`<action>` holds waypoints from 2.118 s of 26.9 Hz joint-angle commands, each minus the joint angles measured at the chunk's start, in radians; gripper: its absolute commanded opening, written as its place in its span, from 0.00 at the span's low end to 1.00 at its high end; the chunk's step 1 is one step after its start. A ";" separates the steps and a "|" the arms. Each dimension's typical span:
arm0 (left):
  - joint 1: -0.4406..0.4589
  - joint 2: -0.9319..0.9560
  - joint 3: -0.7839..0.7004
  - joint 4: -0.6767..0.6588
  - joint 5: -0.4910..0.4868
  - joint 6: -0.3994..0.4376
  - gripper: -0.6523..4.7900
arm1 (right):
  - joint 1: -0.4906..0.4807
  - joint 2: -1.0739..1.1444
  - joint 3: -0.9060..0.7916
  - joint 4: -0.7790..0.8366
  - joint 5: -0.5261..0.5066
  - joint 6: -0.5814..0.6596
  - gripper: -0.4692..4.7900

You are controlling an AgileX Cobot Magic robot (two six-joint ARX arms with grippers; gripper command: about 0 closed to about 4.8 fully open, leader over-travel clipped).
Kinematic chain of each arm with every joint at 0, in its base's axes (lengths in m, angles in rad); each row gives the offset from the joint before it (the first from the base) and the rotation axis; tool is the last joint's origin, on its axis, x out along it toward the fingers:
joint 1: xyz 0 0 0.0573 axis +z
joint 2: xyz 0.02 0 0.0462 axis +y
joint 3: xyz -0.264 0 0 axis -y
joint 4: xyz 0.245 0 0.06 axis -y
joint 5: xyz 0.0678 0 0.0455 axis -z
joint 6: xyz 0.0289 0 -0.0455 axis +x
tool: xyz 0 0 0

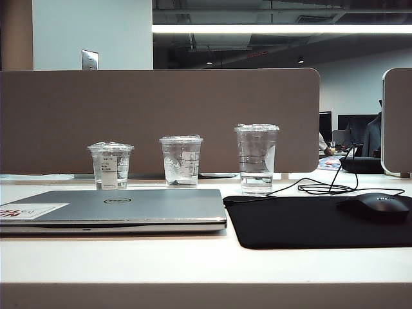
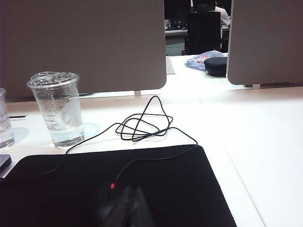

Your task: Pick up the coffee cup on the left and place it on the left side of the laptop.

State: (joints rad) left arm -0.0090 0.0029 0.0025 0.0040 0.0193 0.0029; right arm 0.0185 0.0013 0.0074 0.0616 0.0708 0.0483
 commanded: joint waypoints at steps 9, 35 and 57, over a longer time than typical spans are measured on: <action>0.002 0.000 0.055 0.049 -0.008 -0.040 0.11 | 0.000 -0.002 0.040 -0.002 0.000 0.002 0.08; -0.180 0.957 0.549 0.390 -0.077 -0.045 0.11 | 0.220 0.597 0.572 0.050 -0.126 0.004 0.08; -0.240 1.545 0.714 0.638 -0.113 -0.090 1.00 | 0.526 0.681 0.583 -0.059 -0.070 -0.001 0.08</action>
State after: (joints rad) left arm -0.2485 1.5242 0.7017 0.6025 -0.0910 -0.0837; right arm 0.5446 0.6846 0.5831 -0.0174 -0.0006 0.0490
